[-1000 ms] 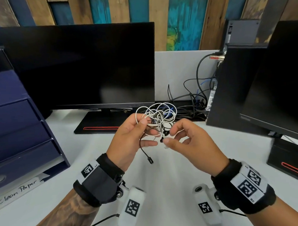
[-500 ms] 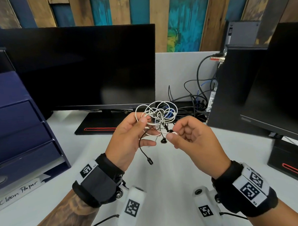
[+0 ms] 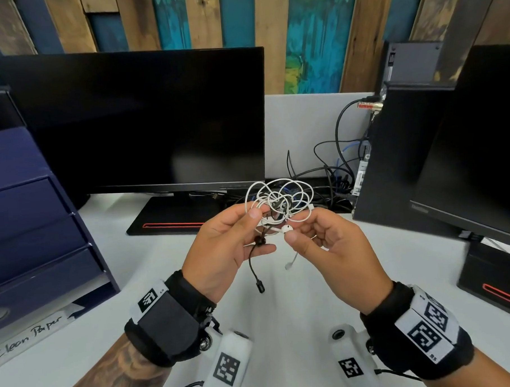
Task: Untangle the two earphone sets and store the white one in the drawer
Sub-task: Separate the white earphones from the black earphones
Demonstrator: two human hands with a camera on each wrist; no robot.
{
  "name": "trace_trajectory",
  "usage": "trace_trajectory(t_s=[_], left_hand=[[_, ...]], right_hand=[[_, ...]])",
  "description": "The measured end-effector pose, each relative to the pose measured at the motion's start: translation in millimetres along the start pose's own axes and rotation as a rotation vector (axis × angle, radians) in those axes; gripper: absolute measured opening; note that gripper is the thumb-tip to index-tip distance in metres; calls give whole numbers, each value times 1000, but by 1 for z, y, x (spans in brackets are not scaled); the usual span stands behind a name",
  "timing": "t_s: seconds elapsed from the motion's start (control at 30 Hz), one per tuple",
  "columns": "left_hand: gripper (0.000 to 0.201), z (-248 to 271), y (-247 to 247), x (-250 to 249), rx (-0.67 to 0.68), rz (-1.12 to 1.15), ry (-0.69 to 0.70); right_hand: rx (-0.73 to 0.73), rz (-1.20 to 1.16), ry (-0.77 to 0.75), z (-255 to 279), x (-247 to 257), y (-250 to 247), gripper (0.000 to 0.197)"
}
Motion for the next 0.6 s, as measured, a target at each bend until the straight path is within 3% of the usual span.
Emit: trace_trajectory(t_s=[0.23,0.6], left_hand=[[22,2,5,6,32,46,-30],[26,6,15,21,105,86,-72]], right_hand=[[6,6,3,2,-3,5,12],[-157,90,-55,8,-12,11,27]])
Point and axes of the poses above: each hand's wrist, its own z-axis away from the middle knuckle, its own y-axis out of the palm, x = y × z, the point moved 3 cm from there along -z, towards the middle knuckle, and after that the axes turned 7 degrees about x, right-handed, at the moved point
